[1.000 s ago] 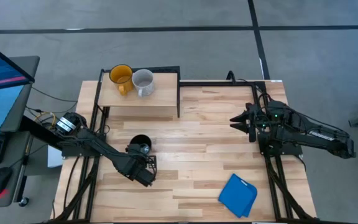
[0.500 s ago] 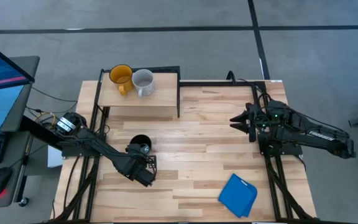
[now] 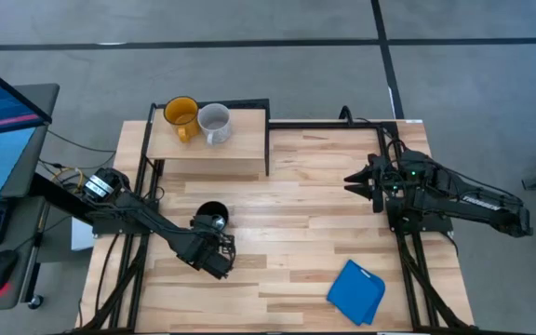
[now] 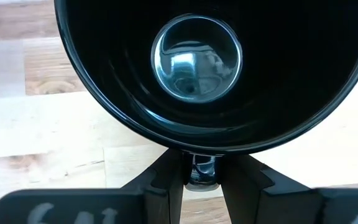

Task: Stack small to large cups/mugs on shelf
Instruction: Put the black mug on the shelf

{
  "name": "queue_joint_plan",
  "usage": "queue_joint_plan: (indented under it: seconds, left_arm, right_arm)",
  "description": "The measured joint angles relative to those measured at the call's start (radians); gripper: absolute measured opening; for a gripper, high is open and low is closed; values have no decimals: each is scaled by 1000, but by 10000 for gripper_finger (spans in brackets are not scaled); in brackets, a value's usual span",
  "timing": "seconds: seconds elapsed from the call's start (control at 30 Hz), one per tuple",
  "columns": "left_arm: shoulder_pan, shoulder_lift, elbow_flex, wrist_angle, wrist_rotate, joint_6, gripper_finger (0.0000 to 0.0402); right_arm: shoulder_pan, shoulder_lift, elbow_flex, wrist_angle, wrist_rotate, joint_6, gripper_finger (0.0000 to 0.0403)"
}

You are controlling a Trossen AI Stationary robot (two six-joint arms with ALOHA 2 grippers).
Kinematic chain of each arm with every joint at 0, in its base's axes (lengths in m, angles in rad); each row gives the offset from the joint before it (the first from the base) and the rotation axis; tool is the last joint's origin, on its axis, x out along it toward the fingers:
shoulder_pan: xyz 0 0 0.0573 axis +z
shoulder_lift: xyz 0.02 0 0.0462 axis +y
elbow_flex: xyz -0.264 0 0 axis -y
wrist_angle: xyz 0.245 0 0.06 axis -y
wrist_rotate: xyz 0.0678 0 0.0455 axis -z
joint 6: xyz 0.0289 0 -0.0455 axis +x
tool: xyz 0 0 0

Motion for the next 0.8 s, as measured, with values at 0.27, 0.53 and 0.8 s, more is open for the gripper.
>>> queue_joint_plan:
  seconds: [0.27, 0.53, 0.8]
  left_arm:
    - [0, 0, 0, 0, -20, 36, 79]
    - [26, 0, 0, 5, -27, 28, 65]
    - [34, -2, 7, 16, -136, 12, 65]
  right_arm:
    - [0, 0, 0, 0, 0, 0, 169]
    - [0, 0, 0, 0, 0, 0, 169]
    - [0, 0, 0, 0, 0, 0, 169]
